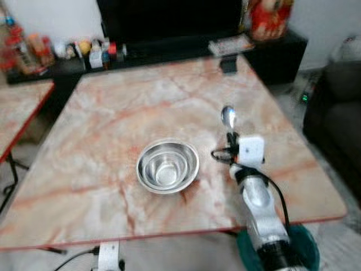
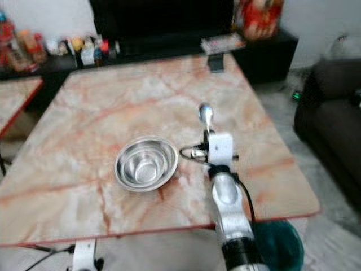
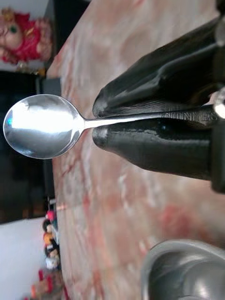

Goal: Setting the table

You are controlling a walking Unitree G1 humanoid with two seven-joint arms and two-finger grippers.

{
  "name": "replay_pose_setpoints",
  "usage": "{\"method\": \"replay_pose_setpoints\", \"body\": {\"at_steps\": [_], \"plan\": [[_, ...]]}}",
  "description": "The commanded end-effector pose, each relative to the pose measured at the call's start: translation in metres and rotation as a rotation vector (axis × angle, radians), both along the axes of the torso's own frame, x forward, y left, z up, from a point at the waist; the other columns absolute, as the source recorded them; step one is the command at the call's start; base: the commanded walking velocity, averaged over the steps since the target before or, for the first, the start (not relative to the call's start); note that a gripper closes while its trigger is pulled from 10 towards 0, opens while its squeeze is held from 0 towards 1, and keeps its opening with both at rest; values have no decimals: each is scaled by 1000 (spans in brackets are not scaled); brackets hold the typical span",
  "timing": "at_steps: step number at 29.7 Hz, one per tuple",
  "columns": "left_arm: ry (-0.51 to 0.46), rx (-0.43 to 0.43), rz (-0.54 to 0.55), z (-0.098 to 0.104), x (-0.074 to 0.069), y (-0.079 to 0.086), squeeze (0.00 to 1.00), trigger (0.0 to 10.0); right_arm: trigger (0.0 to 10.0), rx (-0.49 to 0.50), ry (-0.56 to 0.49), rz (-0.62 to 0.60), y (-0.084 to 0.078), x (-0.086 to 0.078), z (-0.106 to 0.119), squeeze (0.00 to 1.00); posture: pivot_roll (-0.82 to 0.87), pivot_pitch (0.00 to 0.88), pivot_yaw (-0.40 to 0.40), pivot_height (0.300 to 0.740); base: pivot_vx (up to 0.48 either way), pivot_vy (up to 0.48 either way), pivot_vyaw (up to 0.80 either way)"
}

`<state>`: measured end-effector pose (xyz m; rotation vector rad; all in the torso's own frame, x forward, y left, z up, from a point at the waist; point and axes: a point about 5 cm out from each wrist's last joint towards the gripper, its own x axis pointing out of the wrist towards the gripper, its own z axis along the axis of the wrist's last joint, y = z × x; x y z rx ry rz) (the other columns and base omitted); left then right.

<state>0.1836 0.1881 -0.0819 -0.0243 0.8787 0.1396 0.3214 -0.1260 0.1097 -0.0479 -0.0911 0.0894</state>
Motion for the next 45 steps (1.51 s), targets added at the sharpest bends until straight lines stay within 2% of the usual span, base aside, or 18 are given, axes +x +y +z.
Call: {"method": "replay_pose_setpoints", "body": {"at_steps": [1,5,8,10,15,17,24,28,31,36,45], "plan": [[17,25,19,-1,-6,13,0,10000,10000,16,14,43,14,-2,-2,0,-34,37,86,740,0,0,0],[19,23,17,-1,-6,13,0,10000,10000,2,41,42,16,-4,-5,0,-33,39,86,740,0,0,0],[24,19,14,-2,-7,12,0,10000,10000,32,75,12,15,-6,-9,0,-32,41,85,740,0,0,0],[25,18,17,-2,-8,12,0,10000,10000,-13,108,-1,13,-7,-12,0,-35,43,85,740,0,0,0],[34,18,17,-4,-12,14,0,10000,10000,-27,129,-32,8,-13,-13,0,-38,46,88,740,0,0,0],[39,19,13,-4,-13,14,0,10000,10000,-50,172,-78,1,-16,-18,0,-42,47,93,740,0,0,0],[38,13,8,-4,-12,14,0,10000,10000,-71,230,-134,-6,-14,-25,0,-38,47,99,740,0,0,0],[37,12,5,-3,-11,14,0,10000,10000,-89,263,-160,-13,-8,-26,0,-35,44,102,740,0,0,0],[37,12,4,-3,-11,14,0,10000,10000,-90,267,-163,-13,-8,-26,0,-35,44,102,740,0,0,0],[42,13,8,-4,-12,15,0,10000,10000,-13,339,-143,-9,1,-35,0,-21,40,99,740,0,0,0],[45,11,11,-4,-13,16,0,10000,10000,-5,379,-131,-1,-1,-41,0,-18,39,99,740,0,0,0]]}}
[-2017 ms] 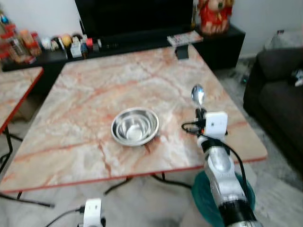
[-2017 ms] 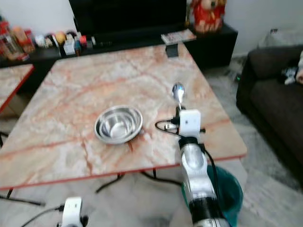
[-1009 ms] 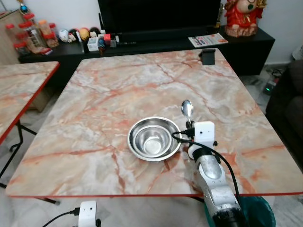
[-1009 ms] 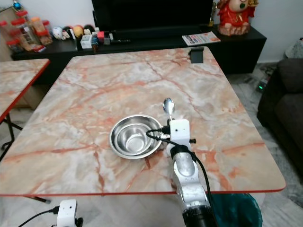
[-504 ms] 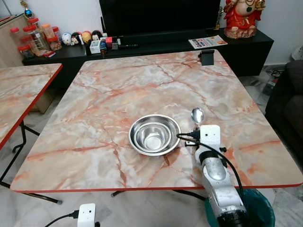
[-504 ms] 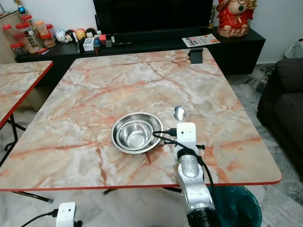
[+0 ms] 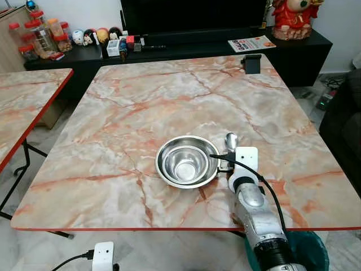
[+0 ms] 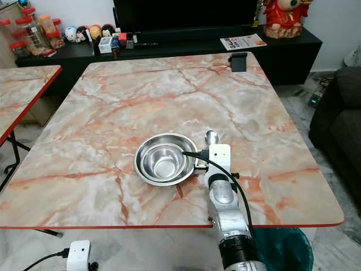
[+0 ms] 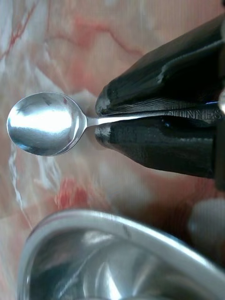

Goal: Setting the table

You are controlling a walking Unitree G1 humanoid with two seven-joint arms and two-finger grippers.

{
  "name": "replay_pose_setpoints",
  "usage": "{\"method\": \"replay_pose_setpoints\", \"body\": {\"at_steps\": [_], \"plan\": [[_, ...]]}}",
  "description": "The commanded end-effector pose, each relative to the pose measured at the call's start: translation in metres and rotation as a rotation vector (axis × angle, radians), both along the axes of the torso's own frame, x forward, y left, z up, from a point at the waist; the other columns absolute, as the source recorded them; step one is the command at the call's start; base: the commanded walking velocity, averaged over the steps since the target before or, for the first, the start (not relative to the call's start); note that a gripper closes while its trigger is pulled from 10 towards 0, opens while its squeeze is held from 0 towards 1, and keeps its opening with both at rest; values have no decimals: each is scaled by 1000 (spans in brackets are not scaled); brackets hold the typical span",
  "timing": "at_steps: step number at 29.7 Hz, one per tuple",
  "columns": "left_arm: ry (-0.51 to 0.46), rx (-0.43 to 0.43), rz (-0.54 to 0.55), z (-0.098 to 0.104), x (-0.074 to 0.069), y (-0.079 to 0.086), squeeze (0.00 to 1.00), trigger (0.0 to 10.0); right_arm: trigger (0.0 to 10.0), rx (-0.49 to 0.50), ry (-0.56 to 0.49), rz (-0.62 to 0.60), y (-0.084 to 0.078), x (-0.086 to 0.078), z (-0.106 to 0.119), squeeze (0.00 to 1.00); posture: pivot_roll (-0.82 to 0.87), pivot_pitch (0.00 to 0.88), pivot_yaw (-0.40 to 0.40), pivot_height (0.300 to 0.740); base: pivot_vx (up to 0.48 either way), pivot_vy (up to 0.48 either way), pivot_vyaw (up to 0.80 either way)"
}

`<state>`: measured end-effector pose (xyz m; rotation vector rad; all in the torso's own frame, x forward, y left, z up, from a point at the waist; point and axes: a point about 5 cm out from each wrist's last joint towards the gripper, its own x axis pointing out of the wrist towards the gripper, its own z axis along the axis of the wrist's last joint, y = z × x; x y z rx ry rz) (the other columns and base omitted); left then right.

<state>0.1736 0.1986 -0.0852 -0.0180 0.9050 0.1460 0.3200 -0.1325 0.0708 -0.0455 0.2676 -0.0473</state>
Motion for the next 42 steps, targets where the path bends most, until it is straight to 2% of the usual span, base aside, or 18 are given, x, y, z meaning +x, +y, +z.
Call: {"method": "replay_pose_setpoints", "body": {"at_steps": [1,7,24,40,41,42], "plan": [[18,4,8,-1,-3,5,0,10000,10000,8,25,12,5,0,-3,0,-17,40,99,740,0,0,0],[16,-1,6,-1,-2,5,0,10000,10000,-6,34,-17,2,-1,-5,0,-17,38,102,740,0,0,0],[16,-9,2,-1,-3,4,0,10000,10000,-64,26,-50,-19,1,-1,0,-18,38,102,740,0,0,0],[25,-14,1,-2,-5,4,0,10000,10000,-72,75,-7,-15,-1,-10,0,-13,42,103,740,0,0,0],[26,-14,0,-2,-5,4,0,10000,10000,-67,75,-11,-15,-1,-10,475,-13,43,105,740,0,0,0],[26,-14,0,-2,-6,4,0,10000,10000,-65,75,-12,-15,-1,-10,824,-13,43,105,740,0,0,0]]}}
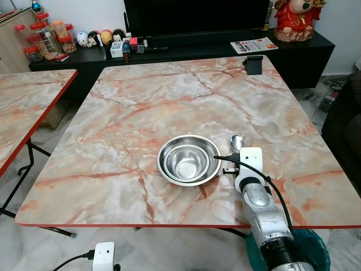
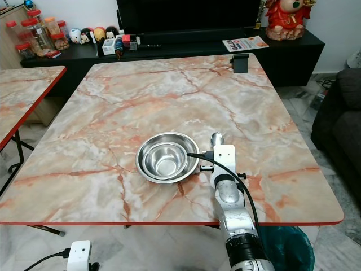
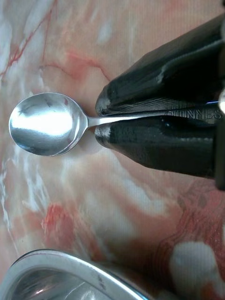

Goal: Setting the table

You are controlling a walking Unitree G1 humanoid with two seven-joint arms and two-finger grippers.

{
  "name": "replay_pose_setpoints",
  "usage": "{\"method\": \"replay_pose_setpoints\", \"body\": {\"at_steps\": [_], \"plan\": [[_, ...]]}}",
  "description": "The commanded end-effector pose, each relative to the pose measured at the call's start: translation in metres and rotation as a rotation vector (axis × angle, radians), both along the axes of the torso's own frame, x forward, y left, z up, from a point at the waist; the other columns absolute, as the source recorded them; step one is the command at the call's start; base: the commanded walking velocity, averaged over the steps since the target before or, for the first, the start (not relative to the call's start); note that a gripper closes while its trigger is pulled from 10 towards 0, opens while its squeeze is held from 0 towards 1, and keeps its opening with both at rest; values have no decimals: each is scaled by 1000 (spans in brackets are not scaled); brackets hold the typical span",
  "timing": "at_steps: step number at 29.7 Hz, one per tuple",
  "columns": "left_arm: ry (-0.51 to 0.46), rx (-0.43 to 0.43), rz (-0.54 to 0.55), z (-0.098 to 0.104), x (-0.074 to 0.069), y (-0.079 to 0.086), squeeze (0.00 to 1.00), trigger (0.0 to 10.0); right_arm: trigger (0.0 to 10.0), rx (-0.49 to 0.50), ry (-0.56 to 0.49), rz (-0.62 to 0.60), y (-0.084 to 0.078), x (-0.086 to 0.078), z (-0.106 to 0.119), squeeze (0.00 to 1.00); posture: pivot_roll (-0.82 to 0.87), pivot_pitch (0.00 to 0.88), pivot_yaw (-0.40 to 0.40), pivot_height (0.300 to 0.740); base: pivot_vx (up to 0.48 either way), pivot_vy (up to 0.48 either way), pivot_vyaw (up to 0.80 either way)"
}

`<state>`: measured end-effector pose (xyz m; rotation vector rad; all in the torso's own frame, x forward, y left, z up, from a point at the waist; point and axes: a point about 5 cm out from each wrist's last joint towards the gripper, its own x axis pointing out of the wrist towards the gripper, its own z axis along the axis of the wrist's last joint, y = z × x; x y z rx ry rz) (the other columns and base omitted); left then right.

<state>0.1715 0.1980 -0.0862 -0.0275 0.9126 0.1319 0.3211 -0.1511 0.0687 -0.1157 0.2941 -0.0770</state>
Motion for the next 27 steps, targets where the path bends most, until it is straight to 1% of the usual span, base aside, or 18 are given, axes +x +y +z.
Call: {"method": "replay_pose_setpoints", "body": {"at_steps": [1,13,15,16,17,18,19,21,24,25,27], "plan": [[19,1,7,-1,-3,5,0,10000,10000,9,47,6,3,-2,-8,1000,-13,43,105,740,0,0,0],[16,0,8,0,-2,5,0,10000,10000,7,47,4,4,-1,-8,1000,-8,41,104,740,0,0,0],[16,0,8,0,-1,5,0,10000,10000,6,38,1,4,0,-6,1000,-8,40,104,740,0,0,0],[16,0,8,0,-1,5,0,10000,10000,2,3,7,5,1,-2,973,-8,40,104,740,0,0,0],[16,0,8,0,-1,5,0,10000,10000,-2,-13,12,6,2,0,973,-8,40,104,740,0,0,0],[16,0,8,0,-1,5,0,10000,10000,-11,-31,19,6,2,3,0,-10,41,105,740,0,0,0],[16,0,8,0,-1,5,0,10000,10000,-21,-51,23,6,3,6,0,-10,40,104,740,0,0,0],[15,-1,8,0,-1,5,0,10000,10000,-5,-119,21,8,5,15,0,-9,39,104,740,0,0,0],[13,-1,8,0,0,5,0,10000,10000,7,-174,22,9,6,23,0,-10,39,104,740,0,0,0],[13,-2,8,0,0,5,0,10000,10000,19,-211,24,10,6,29,0,-11,39,105,740,0,0,0],[12,-2,7,0,0,5,0,10000,10000,24,-232,23,11,7,32,0,-11,39,105,740,0,0,0]]}}
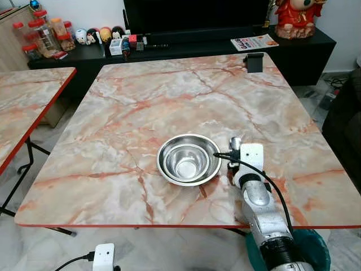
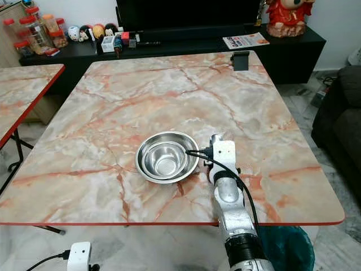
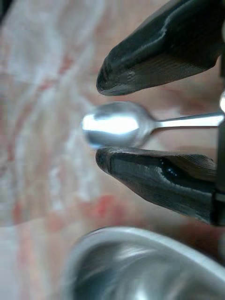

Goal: Setting the table

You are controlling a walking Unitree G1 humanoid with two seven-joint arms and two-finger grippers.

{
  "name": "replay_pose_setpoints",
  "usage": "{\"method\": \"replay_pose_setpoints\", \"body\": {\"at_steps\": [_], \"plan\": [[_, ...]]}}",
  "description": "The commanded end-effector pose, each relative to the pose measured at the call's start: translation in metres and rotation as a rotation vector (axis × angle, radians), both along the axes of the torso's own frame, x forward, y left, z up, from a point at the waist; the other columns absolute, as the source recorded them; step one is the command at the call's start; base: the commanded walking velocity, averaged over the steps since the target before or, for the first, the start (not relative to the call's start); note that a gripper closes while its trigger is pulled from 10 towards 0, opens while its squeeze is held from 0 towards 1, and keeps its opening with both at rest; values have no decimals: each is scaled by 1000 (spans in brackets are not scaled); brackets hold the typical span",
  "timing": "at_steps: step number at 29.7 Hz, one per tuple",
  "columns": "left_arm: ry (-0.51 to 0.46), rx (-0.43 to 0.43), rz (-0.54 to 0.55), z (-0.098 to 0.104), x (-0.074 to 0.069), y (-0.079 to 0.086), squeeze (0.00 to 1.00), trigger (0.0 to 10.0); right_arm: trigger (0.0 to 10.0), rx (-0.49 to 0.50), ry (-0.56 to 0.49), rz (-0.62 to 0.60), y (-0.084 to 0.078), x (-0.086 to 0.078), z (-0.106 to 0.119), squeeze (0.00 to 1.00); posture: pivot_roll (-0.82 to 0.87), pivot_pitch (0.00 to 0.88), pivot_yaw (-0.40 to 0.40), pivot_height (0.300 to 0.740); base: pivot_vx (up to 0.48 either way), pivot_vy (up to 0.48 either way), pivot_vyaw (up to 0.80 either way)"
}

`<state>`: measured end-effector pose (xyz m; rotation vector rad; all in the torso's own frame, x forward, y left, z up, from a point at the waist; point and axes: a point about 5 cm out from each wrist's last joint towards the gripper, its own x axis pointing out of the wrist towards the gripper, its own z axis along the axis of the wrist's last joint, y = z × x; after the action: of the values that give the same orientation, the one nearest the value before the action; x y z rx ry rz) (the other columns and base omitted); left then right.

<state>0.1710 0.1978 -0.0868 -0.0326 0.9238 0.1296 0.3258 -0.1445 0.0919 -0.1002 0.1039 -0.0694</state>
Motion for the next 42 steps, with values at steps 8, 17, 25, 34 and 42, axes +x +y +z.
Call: {"method": "replay_pose_setpoints", "body": {"at_steps": [8,17,25,34,42], "plan": [[-5,0,6,1,1,4,0,10000,10000,8,-201,1,6,2,29,0,-12,34,105,740,0,0,0],[-33,-9,20,4,6,3,0,10000,10000,23,-354,61,15,0,50,0,-13,32,102,740,0,0,0],[-26,-13,38,3,4,4,0,10000,10000,24,-365,70,16,0,50,0,-9,34,95,740,0,370,0],[-28,-15,41,3,4,3,0,10000,10000,27,-386,74,16,0,53,0,-11,32,96,740,0,480,0],[-30,-14,40,3,4,4,0,10000,10000,33,-405,78,17,0,56,0,-9,33,97,740,0,480,0]]}}
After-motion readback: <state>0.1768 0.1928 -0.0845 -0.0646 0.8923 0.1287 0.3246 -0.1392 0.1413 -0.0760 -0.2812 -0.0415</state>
